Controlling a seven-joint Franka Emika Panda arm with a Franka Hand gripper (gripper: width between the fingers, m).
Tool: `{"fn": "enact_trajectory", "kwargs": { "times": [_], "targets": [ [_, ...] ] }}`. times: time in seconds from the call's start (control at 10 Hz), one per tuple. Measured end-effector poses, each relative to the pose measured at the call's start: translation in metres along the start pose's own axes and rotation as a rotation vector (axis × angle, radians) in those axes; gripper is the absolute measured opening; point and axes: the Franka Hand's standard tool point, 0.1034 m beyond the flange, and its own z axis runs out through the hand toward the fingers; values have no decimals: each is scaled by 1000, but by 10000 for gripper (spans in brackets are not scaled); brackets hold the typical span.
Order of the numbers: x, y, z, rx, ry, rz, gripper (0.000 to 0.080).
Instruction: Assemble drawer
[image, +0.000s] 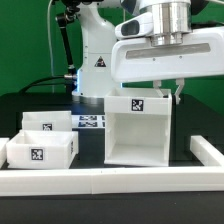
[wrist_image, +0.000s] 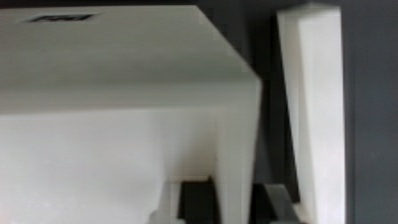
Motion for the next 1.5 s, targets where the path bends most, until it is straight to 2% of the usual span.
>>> {"fn": "enact_trajectory", "kwargs": {
  "times": [0.3, 0.7, 1.2, 1.5],
  "targets": [
    [31, 2, 4, 7, 37, 18, 39],
    [35, -3, 2, 19, 48, 70, 41],
    [41, -15, -2, 56, 64, 388, 42],
    [50, -12, -6, 90, 62, 639, 42]
  ]
}}
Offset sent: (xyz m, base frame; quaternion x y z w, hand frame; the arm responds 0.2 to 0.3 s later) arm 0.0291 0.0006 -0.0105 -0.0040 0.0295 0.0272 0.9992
